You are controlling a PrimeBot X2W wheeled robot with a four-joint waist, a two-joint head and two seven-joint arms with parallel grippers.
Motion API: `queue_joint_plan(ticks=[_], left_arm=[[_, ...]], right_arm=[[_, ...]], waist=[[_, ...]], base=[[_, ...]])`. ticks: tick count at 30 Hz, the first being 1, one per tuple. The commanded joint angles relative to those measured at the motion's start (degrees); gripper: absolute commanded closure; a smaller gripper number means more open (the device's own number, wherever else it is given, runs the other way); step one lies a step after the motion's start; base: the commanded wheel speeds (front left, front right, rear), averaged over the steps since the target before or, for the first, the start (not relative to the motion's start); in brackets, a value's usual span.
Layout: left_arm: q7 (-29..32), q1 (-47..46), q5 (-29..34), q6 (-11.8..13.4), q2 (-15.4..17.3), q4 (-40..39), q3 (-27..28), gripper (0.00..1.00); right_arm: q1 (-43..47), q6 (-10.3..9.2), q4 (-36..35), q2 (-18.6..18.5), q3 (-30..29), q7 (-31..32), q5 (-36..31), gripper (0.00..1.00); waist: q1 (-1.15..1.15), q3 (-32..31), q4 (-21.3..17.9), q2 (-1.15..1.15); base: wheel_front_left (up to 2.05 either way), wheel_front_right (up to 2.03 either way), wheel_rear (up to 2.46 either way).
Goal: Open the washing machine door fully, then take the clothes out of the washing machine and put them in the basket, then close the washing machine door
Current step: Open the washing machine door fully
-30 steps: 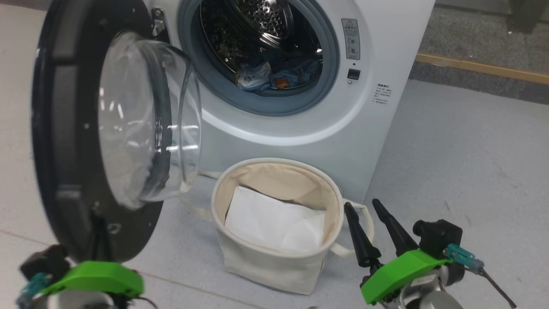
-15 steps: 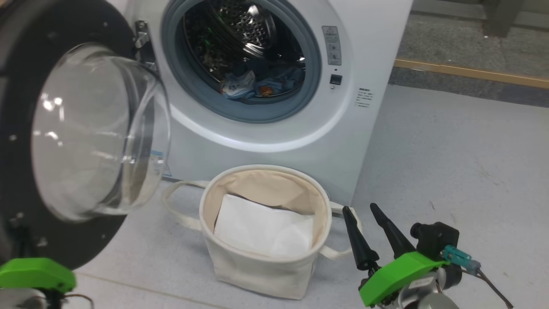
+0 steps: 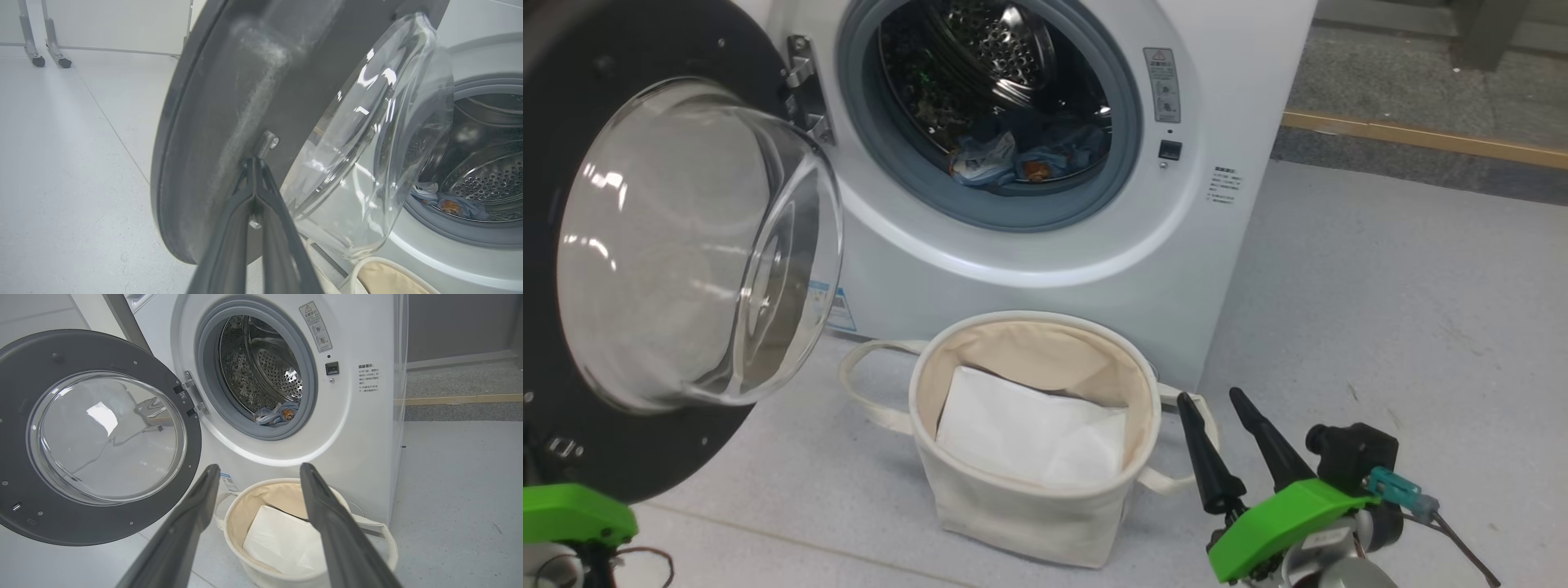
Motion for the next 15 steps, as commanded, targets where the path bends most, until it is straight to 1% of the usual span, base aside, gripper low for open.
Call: queue_joint_plan(ticks=[1,4,5,6,7,11,12,15], left_arm=[[-0.85,-2.13,0.15,-0.35,1.45,-3.04,1.47,1.00],[-0.88,-0.24,-0.86,-1.40,0.03,-6.76,1.14,1.00],[-0.91,0.56,-0.98,-1.66,-0.44,-8.26,0.87,0.56],[-0.78,1.45,-0.97,-1.99,-0.91,-9.79,0.32,0.06],[-0.49,2.32,-0.93,-2.33,-1.38,-11.33,-0.35,0.00],[0.52,5.34,0.11,-2.43,-2.70,-17.72,-2.96,0.00],[0.52,5.34,0.11,-2.43,-2.70,-17.72,-2.96,0.00],[1.05,7.10,1.57,-2.57,-2.87,-22.04,-5.08,0.00]], right_arm=[[-2.02,0.06,-1.98,0.61,0.61,-0.42,0.14,0.00],[-1.88,0.06,-2.13,0.66,0.62,-0.44,0.21,0.00],[-1.80,0.06,-2.14,0.68,0.62,-0.45,0.28,0.00],[-1.72,0.06,-2.13,0.70,0.64,-0.44,0.34,0.00],[-1.66,0.06,-2.13,0.72,0.61,-0.46,0.39,0.00],[-1.70,0.06,-2.22,0.78,0.79,-0.51,0.44,0.00],[-1.70,0.06,-2.22,0.78,0.79,-0.51,0.44,0.00],[-1.92,0.06,-2.35,0.81,1.00,-0.52,0.37,0.00]], waist=[[0.00,-0.04,0.43,0.00],[0.00,-0.02,1.05,0.00],[0.00,-0.01,1.28,0.00],[0.00,0.01,1.50,0.00],[0.00,0.06,1.75,0.00],[0.00,0.18,2.36,0.00],[0.00,0.18,2.36,0.00],[0.00,0.32,2.28,0.00]], base=[[0.00,0.00,0.00],[0.00,0.00,0.00],[0.00,0.00,0.00],[0.00,0.00,0.00],[0.00,0.00,0.00],[0.00,0.00,0.00],[0.00,0.00,0.00],[0.00,0.00,0.00]])
